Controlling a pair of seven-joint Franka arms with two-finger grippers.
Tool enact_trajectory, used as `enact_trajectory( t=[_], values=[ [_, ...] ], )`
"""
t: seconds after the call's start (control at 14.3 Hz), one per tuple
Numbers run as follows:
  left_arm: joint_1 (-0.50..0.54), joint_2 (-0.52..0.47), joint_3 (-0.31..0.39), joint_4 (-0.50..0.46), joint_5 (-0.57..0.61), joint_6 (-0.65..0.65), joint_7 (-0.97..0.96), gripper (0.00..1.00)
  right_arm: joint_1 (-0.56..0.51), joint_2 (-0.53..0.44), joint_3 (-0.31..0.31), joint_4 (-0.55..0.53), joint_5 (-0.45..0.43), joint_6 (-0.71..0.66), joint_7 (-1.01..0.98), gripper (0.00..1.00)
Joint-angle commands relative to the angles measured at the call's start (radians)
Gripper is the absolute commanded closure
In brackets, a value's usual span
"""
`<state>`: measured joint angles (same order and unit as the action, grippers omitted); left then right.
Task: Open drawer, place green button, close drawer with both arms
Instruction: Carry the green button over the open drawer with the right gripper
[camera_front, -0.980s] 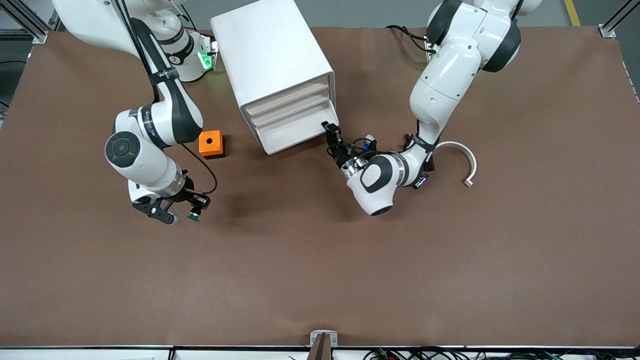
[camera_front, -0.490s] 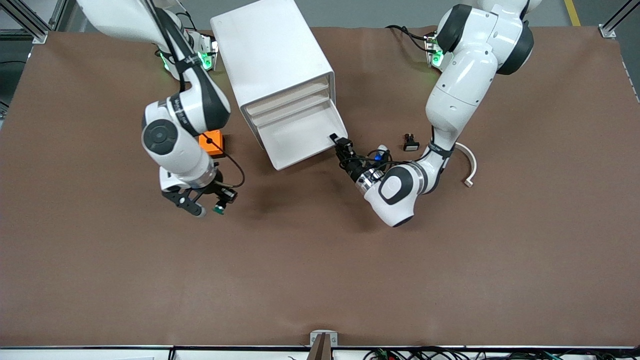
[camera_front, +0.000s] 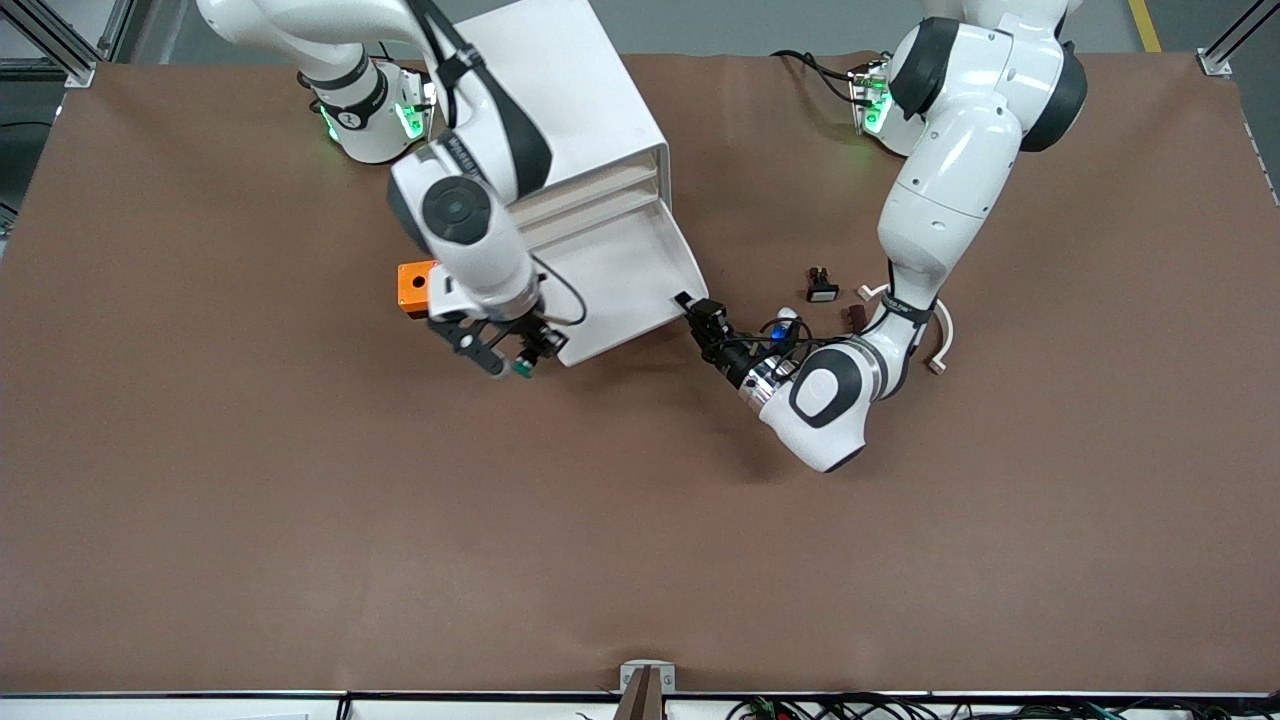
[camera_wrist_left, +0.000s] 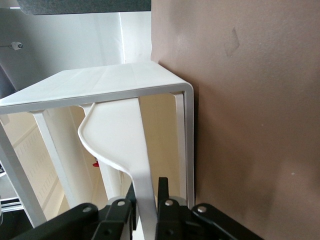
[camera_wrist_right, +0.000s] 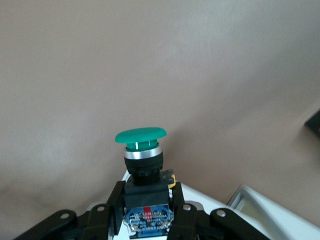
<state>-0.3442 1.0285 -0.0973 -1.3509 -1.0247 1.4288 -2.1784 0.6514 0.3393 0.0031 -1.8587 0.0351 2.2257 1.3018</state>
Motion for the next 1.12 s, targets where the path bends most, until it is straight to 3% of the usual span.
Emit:
enact_trajectory(
  t=[0.0, 0.14, 0.21, 0.28, 0.35, 0.77, 1.05],
  values=[
    [0.001, 0.001, 0.005, 0.009, -0.021, -0.002, -0.011, 0.82, 0.074, -0.002, -0.011, 0.006, -0.069, -0.02, 0.147, 1.0],
    [0.001, 0.001, 0.005, 0.01, -0.021, -0.002, -0.011, 0.76, 0.128, 0.0, -0.011, -0.003, -0.087, -0.02, 0.22, 1.0],
    [-0.001, -0.001, 0.005, 0.012, -0.02, -0.002, -0.011, 0.46, 0.151, 0.0, -0.011, -0.005, -0.087, -0.021, 0.249, 1.0],
    [-0.001, -0.002, 0.005, 0.012, -0.02, -0.002, -0.009, 0.09, 0.174, 0.0, -0.011, -0.008, -0.087, -0.027, 0.27, 1.0],
    [-0.001, -0.002, 0.004, 0.013, -0.017, -0.002, -0.008, 0.0, 0.185, 0.0, -0.009, -0.013, -0.087, -0.029, 0.283, 1.0],
    [0.001, -0.065, 0.007, 0.027, -0.006, -0.007, 0.152, 0.0, 0.243, 0.018, -0.006, -0.039, -0.08, 0.008, 0.289, 1.0],
    [0.01, -0.096, -0.002, 0.027, 0.08, -0.011, 0.303, 0.0, 0.264, 0.055, -0.005, -0.037, -0.067, 0.051, 0.289, 1.0]
  ],
)
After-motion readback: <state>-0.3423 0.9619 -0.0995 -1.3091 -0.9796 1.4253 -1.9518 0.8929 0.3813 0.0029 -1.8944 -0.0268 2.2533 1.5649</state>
